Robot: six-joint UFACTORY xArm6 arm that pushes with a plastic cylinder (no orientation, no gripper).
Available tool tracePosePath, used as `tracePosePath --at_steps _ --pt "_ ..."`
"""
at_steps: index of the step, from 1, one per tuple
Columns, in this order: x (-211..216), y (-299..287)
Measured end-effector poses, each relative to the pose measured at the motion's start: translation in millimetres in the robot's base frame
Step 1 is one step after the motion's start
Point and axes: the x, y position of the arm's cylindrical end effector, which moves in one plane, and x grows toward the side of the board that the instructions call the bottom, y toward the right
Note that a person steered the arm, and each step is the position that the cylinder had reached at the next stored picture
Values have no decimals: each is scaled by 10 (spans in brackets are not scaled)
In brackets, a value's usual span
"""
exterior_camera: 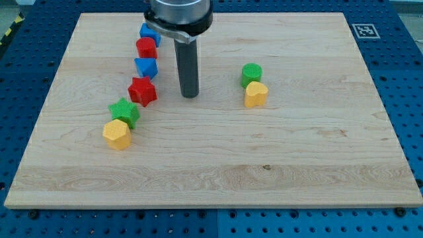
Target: Push the red star slightly left
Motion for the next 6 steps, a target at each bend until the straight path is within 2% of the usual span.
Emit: tracePosePath --at_steps 3,6 --pt "25 -174" --pt "124 -805"
